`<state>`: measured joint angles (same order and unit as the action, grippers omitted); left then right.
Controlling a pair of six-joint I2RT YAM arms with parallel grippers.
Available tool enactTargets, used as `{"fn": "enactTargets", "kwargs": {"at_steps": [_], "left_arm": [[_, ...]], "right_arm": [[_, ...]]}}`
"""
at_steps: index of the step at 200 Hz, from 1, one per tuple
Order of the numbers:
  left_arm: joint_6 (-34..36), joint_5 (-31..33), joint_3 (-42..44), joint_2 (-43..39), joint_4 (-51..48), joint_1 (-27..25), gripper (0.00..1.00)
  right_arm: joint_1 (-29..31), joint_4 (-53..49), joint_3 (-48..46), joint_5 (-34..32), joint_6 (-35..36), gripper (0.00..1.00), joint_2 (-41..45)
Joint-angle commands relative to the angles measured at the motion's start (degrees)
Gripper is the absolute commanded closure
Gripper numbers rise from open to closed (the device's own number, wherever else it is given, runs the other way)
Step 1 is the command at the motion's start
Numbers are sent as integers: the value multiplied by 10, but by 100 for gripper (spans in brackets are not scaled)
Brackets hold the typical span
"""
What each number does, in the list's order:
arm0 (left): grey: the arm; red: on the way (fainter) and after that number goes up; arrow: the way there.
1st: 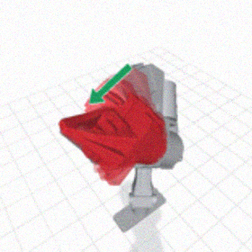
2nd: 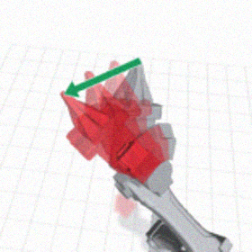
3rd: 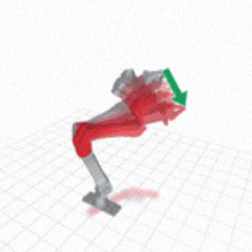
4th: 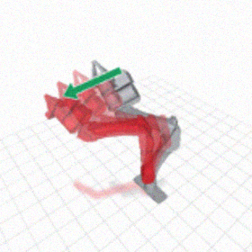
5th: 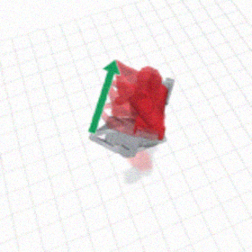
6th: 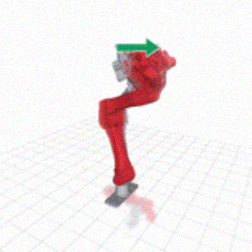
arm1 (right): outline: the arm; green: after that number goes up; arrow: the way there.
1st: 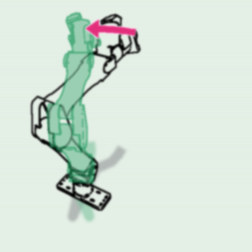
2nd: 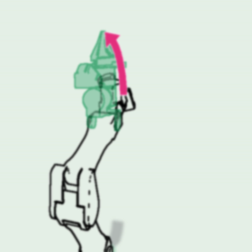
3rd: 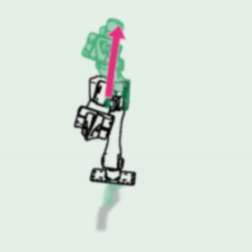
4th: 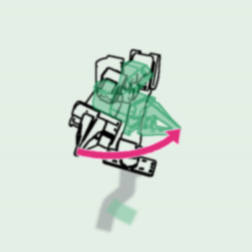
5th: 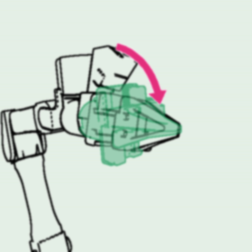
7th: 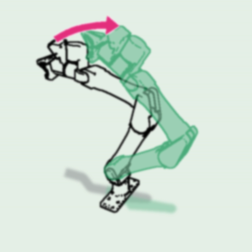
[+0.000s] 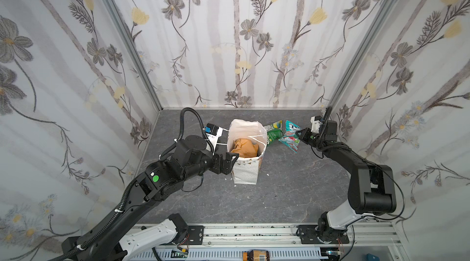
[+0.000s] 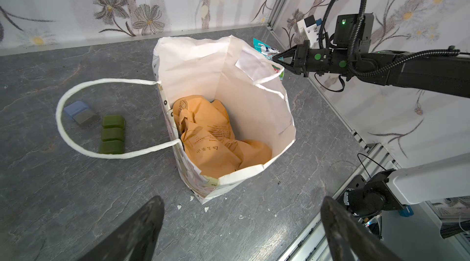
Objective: Take the snacks out of the paper bag
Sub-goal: 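Carry the teal pack beside the green pack and open the right gripper, then reach left gripper back into the bag while right gripper draws back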
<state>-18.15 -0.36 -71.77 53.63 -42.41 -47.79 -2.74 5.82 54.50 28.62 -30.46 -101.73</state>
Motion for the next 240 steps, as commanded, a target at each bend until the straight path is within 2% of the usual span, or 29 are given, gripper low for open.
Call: {"fn": "enactTargets", "kwargs": {"at_steps": [1,44,66,89,99,136,171,201,232,240], "left_arm": [[-6,13,-2,3,-14,0,3],[-9,12,-8,8,-17,0,3],[-16,12,-7,5,-17,0,3],[-21,13,-6,3,-15,-1,3],[-21,14,-8,4,-14,0,3],[-20,22,-19,18,-9,0,3],[-48,43,-40,43,-1,1,5],[-82,77,-81,81,-14,17,9],[-84,58,-111,124,-10,51,12],[-81,50,-142,140,-16,60,14]], "right_arm": [[-1,57,16,28,-5,88,-40],[-1,62,37,32,-7,82,-104],[-1,53,40,25,2,72,-114],[-1,30,43,13,17,52,-103],[-1,17,43,1,27,46,-90],[0,-20,46,-45,47,36,-13],[3,-35,54,-65,42,31,84],[15,-33,58,-45,35,28,166],[41,-15,53,-18,31,26,238],[50,-11,52,-6,28,25,253]]}}
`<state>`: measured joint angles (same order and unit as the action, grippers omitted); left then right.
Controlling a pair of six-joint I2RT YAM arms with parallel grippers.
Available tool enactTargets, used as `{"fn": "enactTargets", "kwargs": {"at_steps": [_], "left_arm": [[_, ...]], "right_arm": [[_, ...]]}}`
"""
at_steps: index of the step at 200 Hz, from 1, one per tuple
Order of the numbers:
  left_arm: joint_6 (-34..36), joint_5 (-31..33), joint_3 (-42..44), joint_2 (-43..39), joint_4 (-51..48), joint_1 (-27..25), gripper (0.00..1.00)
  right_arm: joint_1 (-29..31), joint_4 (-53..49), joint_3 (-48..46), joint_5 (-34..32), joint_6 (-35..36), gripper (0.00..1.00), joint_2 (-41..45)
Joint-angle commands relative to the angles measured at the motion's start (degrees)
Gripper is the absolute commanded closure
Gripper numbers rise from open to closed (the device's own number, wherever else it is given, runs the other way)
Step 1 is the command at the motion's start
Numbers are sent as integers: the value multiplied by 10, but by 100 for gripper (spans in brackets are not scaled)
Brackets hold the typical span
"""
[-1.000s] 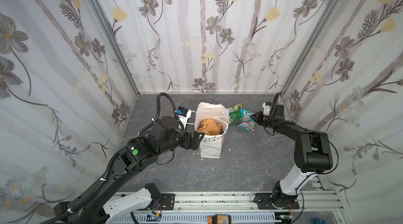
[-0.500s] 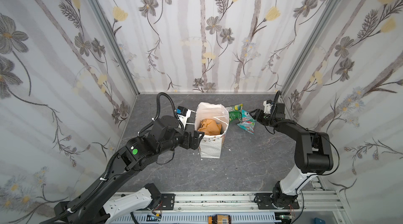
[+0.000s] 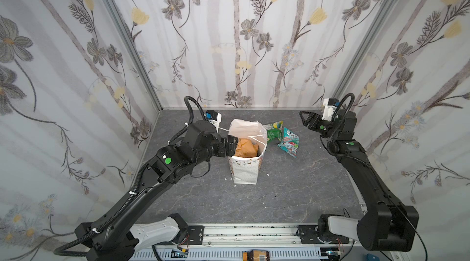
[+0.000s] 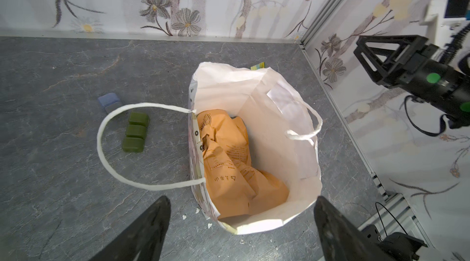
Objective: Take the snacks out of the paper bag
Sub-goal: 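Reach left gripper back into the bag while right gripper draws back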
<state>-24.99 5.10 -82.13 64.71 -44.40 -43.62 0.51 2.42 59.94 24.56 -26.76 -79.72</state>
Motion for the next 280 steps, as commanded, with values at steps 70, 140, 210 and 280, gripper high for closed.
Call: {"fn": "enactTargets", "kwargs": {"at_steps": [70,140,210,280], "left_arm": [[12,-85,-196,201,-44,82,35],[28,-137,-341,381,-183,78,50],[20,-145,-279,391,-150,51,52],[32,-137,-247,409,-137,18,47]], "right_arm": [[124,27,1,74,-9,7,131],[161,9,8,144,-24,0,162],[165,18,4,130,-43,0,171],[170,-2,-2,108,-35,0,178]]}}
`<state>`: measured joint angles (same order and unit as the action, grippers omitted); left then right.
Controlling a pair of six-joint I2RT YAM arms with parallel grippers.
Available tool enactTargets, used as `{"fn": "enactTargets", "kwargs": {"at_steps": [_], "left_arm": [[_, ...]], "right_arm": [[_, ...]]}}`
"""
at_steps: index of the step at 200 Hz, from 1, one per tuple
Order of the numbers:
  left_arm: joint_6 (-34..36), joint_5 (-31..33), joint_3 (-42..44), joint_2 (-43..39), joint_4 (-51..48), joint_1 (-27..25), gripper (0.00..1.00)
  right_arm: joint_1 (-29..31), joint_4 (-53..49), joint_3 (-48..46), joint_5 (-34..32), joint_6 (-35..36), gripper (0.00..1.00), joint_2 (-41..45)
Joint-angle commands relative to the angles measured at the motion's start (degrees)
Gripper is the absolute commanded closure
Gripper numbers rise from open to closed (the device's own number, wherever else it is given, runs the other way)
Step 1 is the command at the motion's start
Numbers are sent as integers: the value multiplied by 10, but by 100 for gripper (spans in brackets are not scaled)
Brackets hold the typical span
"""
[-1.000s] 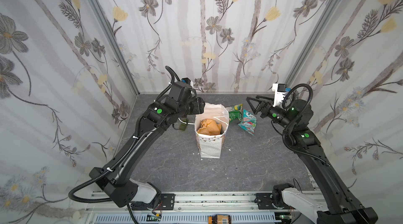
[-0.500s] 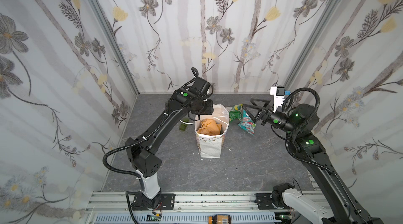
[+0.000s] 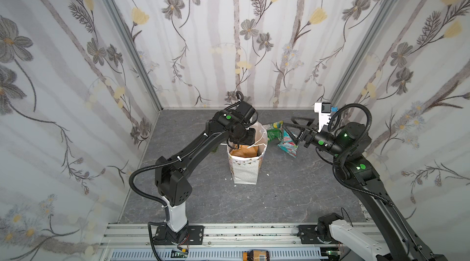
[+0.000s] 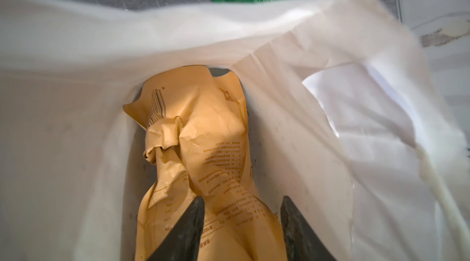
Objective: Take the snacks out of the paper bag
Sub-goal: 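Reach left gripper back into the bag while right gripper draws back, then grasp the brown kraft paper inside the bag with the left gripper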
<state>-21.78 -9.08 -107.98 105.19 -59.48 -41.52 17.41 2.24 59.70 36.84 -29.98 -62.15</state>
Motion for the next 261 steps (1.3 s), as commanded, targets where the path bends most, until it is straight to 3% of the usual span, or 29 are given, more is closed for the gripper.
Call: {"fn": "enactTargets", "kwargs": {"at_steps": [1,31,129,184,261], "left_arm": [[0,6,12,4,15,-3,47],[0,45,41,-1,33,-6,42],[9,68,164,-42,123,-28,38],[17,106,134,3,86,-28,32],[29,152,159,36,118,-29,12]], "right_arm": [[1,-1,1,-15,-3,0,2],[1,-9,6,-17,2,0,5],[2,-21,3,-32,6,0,5],[2,-16,4,-29,-2,0,7],[3,-23,2,-32,-1,0,10]]}}
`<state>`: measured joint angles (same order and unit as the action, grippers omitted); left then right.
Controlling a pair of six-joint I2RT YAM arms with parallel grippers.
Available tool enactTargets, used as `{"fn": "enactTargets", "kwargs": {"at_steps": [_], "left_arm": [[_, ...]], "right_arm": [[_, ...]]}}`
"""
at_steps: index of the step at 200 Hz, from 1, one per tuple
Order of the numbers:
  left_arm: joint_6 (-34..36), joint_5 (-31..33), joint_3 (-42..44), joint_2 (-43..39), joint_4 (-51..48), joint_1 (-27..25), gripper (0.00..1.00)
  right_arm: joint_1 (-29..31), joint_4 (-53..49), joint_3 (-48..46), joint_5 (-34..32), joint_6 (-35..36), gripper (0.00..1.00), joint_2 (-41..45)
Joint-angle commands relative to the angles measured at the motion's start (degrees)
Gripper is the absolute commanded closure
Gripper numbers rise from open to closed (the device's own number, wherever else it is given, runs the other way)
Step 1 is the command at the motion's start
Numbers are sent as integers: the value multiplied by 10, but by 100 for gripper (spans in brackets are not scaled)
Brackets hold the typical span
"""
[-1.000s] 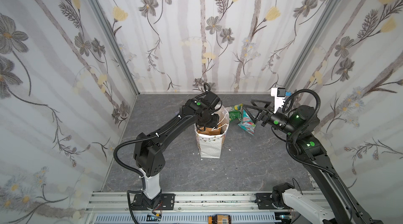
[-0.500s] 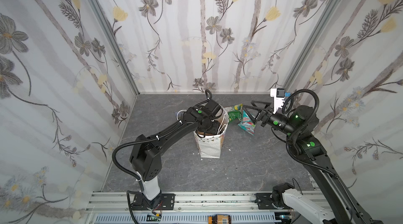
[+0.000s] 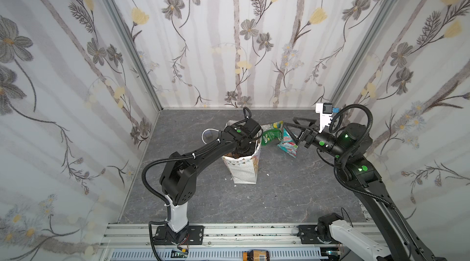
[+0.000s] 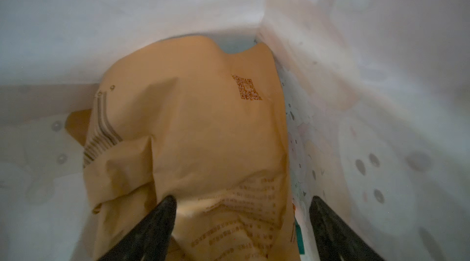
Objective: Take the snacks out of the paper bag
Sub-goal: 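Grasp the brown kraft paper inside the bag with the left gripper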
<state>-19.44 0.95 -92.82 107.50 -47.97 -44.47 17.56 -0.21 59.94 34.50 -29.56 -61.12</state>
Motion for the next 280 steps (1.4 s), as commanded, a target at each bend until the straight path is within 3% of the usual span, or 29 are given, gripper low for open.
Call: {"fn": "enactTargets", "kwargs": {"at_steps": [1,18,40,96,150,280], "left_arm": [[5,52,8,13,3,1,12],[6,50,16,23,16,1,12],[-1,31,23,36,27,0,20],[-9,28,22,38,27,-2,69],[-9,29,-9,19,5,-2,100],[2,59,-71,-10,-42,-4,100]], "right_arm": [[1,1,-1,-9,-5,0,0],[3,-4,-3,-12,-3,0,-4],[6,-22,-4,-23,6,0,-11],[8,-27,-11,-35,8,0,-10],[11,-62,-15,-71,10,0,-31],[34,-58,-39,-75,0,0,-82]]}}
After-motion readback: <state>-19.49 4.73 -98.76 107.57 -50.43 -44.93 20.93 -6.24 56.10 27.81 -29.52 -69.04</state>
